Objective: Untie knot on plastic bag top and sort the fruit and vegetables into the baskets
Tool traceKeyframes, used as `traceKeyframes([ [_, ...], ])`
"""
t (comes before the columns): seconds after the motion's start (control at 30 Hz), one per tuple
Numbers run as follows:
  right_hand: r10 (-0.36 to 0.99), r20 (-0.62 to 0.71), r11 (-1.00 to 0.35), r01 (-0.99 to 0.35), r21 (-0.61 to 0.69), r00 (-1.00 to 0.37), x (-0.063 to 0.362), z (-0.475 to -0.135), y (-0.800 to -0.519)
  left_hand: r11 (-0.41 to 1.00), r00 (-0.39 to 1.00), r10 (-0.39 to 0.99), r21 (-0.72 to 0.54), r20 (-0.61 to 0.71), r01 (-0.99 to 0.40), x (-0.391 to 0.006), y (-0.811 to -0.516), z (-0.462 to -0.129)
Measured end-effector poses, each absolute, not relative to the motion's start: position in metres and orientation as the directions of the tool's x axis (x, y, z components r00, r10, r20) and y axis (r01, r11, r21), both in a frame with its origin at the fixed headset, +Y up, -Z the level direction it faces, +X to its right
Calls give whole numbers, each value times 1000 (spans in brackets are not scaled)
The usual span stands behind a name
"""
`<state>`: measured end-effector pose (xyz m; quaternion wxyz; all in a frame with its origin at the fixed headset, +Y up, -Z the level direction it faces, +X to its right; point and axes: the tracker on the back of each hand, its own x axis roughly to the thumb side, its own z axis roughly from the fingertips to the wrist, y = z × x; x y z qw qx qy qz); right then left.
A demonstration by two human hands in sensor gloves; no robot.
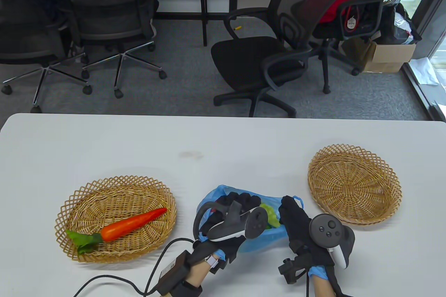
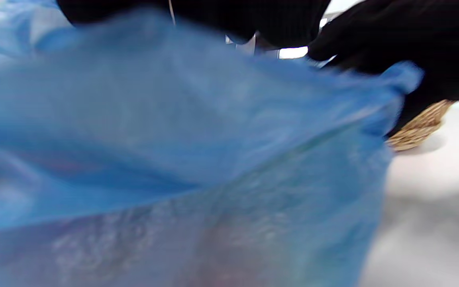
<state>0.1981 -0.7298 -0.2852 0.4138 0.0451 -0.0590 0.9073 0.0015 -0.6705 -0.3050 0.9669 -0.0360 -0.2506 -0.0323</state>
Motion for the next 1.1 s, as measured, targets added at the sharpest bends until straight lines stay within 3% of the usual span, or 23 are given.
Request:
traceKeyframes([
  [0.27,745,135,-651,-756,-66,-653,198,-285,-730,976,890,-137,-94,435,197,6,-695,-327],
  [0.57,745,134,-652,-756,-66,-654,197,-285,-730,961,880,-269,53,392,270,13,-700,-327],
  [1.1,767,109,-626,-775,-88,-632,201,-284,-729,960,908,-148,279,393,36,-19,-683,-305],
])
